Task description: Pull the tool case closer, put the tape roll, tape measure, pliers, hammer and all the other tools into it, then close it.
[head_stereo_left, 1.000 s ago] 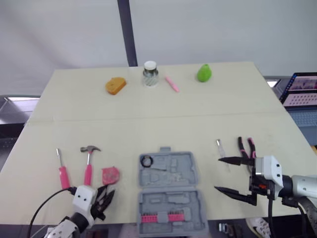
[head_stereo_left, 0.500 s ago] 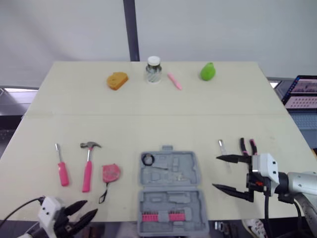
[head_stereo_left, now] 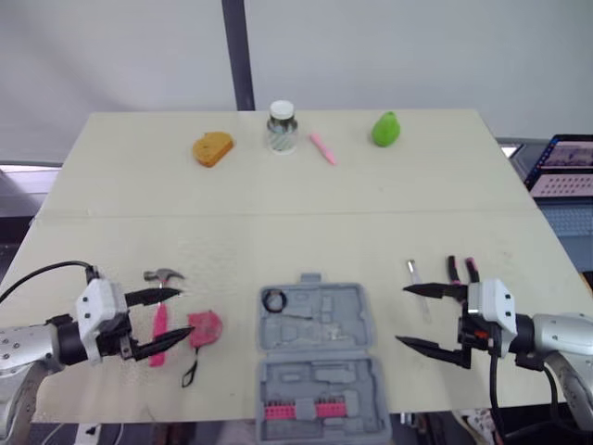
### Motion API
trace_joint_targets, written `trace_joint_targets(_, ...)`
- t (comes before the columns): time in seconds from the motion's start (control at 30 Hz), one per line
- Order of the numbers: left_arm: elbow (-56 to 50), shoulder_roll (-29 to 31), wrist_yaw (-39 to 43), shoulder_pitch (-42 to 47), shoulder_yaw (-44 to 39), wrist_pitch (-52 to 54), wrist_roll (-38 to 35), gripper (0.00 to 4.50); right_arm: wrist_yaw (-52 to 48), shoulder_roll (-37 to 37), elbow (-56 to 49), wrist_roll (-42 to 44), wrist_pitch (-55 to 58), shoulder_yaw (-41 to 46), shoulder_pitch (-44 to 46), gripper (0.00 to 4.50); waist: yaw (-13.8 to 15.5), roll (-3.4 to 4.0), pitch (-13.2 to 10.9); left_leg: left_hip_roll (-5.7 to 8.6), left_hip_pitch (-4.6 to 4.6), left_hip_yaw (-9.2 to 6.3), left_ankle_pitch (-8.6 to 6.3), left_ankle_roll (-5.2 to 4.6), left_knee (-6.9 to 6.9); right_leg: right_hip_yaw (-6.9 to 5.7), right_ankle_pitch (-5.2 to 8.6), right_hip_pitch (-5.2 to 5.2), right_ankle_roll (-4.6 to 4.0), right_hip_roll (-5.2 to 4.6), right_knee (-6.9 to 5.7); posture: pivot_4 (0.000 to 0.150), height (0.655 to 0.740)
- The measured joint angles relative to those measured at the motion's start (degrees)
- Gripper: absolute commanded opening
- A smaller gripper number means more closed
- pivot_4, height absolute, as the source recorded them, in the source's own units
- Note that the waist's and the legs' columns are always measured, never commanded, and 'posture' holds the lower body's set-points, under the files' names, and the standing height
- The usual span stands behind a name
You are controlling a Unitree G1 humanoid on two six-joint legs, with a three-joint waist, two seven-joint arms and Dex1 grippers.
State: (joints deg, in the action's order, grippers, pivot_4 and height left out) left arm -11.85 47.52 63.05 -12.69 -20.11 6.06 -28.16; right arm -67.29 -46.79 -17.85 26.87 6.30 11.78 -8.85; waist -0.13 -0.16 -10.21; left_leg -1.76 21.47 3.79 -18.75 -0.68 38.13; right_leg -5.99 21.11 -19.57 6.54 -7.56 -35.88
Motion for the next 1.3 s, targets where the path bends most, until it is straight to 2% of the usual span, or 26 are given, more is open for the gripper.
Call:
trace_joint_targets(0.37,14.1,1.2,9.2,9.0,8.2,-13.5,8.0,4.45,0.3,-0.1,-0.3,0.0,0.0,2.0,-1.8,4.5,0.3,-0.08,-0.1,-0.01,-0.11,-0.05,0.2,0.11,0.08,-0.08,-0.06,0.01,0.05,-0.22,-0.07,0.15,0.695)
trace_joint_targets(0.6,22.9,1.2,10.7,16.8,12.7,-20.6,12.8,4.45,0.3,-0.4,-1.5,0.3,0.3,2.6,-3.1,4.5,0.2,-0.08,-0.1,0.04,-0.05,0.0,0.19,0.08,0.06,-0.14,-0.07,-0.02,0.07,-0.09,-0.12,0.15,0.695)
trace_joint_targets(0.97,26.3,2.9,15.7,21.8,17.9,-20.4,13.8,4.45,0.6,-0.4,-3.1,0.4,1.2,4.6,-4.8,4.5,0.2,-0.12,-0.1,0.04,-0.04,0.03,0.23,0.02,0.08,-0.16,-0.08,-0.02,0.1,-0.05,-0.13,0.15,0.695)
trace_joint_targets(1.3,31.0,2.5,15.1,25.7,20.7,-20.6,16.5,4.45,1.2,-0.4,-4.3,0.4,1.3,5.0,-5.8,4.5,0.2,-0.14,-0.1,0.05,-0.06,0.01,0.26,0.02,0.08,-0.16,-0.08,-0.04,0.1,-0.07,-0.16,0.15,0.695)
